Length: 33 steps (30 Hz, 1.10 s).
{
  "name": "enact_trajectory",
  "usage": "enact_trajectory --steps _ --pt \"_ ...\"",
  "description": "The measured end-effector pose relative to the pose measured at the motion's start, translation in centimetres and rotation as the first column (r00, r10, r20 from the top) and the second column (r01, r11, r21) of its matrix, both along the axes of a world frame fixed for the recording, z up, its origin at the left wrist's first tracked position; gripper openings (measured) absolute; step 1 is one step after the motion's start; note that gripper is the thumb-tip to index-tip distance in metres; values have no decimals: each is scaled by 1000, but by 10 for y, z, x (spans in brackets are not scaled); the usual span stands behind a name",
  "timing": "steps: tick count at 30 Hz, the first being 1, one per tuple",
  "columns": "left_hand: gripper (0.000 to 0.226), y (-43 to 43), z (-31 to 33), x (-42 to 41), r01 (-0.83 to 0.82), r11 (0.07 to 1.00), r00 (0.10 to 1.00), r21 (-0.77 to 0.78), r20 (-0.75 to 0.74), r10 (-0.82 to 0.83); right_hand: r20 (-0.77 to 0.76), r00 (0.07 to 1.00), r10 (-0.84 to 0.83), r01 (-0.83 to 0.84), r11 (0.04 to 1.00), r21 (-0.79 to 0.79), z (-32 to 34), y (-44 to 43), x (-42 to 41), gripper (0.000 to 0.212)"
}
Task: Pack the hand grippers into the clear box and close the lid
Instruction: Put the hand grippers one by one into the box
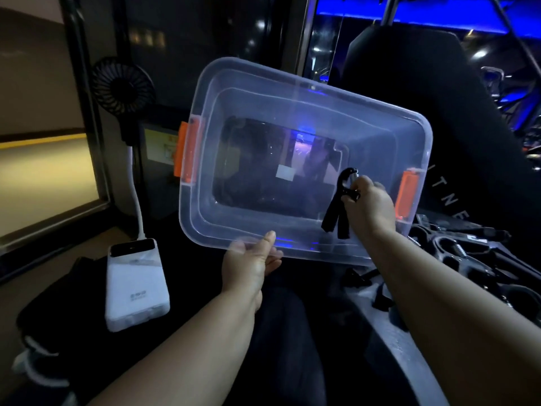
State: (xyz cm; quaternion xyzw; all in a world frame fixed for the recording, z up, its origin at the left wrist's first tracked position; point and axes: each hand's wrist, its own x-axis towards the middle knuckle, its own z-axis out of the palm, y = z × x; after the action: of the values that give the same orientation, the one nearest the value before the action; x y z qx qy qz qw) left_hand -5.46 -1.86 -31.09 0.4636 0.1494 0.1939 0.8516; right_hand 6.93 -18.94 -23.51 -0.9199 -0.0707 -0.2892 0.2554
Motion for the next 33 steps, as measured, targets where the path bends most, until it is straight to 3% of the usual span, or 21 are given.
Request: enact_trajectory --steps 10,14,18,23,27,33 --pt "17 3 1 4 -11 997 999 -73 -54 7 -119 989 -89 77 992 -104 4 11 42 22" --pt "14 7 4 2 29 995 997 -99 -71 -36 -163 981 -106 104 994 -18 1 18 55 26" --pt "8 9 4 2 69 985 994 -161 -71 -81 -109 984 -143 123 978 -169 3 23 52 31" --pt "10 12 4 4 104 979 991 -173 -69 -117 -19 983 -183 160 902 -401 0 29 53 33" --pt "7 10 5 2 108 982 991 -153 -63 -118 59 964 -258 235 732 -640 -5 27 58 43" --pt "6 9 6 1 92 985 993 -146 -59 -101 138 949 -284 290 608 -739 -5 23 59 49"
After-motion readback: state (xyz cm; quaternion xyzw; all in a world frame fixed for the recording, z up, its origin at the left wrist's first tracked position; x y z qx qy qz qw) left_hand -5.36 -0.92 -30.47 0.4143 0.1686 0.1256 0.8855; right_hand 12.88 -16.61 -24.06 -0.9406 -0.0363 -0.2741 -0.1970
